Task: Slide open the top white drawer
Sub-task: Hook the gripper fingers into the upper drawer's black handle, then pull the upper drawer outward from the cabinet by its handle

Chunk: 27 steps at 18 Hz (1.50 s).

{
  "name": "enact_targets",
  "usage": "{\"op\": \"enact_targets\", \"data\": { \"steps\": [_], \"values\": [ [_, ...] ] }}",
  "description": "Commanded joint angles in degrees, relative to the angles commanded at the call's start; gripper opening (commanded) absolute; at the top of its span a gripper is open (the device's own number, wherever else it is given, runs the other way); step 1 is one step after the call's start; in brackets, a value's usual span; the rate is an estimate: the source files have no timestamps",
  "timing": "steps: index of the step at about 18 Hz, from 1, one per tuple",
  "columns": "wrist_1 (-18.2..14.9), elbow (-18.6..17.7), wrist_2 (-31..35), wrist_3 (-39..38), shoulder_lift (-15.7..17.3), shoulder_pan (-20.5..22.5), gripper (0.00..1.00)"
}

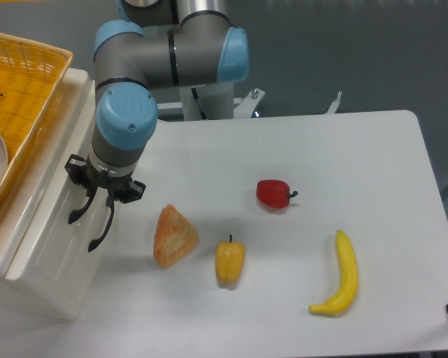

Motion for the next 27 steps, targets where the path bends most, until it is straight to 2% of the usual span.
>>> {"op": "enact_targets", "data": {
  "steps": [11, 19, 27],
  "values": [
    [0.0, 0.09, -0.09, 0.09, 0.09, 0.0, 0.1],
    [0.09, 0.96, 0.0, 0.79, -0.09, 0.35, 0.04],
    [0.61, 2.37, 0.26, 3.07, -1.23, 2.11, 0.04]
  ]
}}
